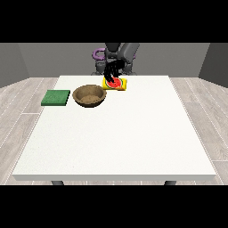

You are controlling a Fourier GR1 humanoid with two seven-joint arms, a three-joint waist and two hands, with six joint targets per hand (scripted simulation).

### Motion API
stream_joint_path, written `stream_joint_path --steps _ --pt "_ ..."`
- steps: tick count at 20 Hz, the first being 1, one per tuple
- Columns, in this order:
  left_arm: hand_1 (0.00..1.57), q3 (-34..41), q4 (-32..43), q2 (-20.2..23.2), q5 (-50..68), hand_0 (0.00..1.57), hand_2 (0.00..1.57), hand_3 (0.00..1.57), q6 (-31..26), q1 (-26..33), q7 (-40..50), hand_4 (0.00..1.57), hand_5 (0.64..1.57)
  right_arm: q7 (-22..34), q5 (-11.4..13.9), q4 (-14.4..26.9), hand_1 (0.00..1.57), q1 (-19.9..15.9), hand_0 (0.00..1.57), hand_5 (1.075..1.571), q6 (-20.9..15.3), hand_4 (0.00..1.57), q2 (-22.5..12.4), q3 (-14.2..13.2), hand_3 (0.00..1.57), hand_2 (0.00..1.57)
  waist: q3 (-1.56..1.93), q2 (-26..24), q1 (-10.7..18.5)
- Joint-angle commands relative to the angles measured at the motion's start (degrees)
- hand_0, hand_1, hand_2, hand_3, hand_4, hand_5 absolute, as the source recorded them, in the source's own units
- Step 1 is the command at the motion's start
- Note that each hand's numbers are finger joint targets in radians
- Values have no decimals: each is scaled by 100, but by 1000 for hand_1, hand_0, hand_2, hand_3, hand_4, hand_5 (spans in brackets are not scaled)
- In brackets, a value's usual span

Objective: Pick the cup and pour the ball into the bowl, then pick the bowl and place it on the pad

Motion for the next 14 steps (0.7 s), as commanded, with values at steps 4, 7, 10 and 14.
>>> stream_joint_path --steps 4,7,10,14 --pt "1500 -1055 -467 -435 -1120 1500 1571 1571 -1202 -82 1083 1045 1509 -412 134 666 0 -52 0 1566 154 379 105 48 0 0 -10 -219 56" --pt "1497 -878 -535 -440 -1107 1497 1571 1571 -1556 -271 838 1051 1511 -260 -68 593 0 -77 0 1566 157 386 -47 -210 0 0 -15 -165 150" --pt "1502 -654 -887 -330 -934 1502 1571 1571 -1234 299 722 1067 1505 -216 233 352 0 217 0 1564 -65 376 98 -25 0 0 -18 -359 317" --pt "936 779 -1440 6 774 936 1369 1305 -445 469 93 1089 1448 -294 -65 466 0 270 0 1564 184 364 -162 -370 0 0 -32 -264 500"
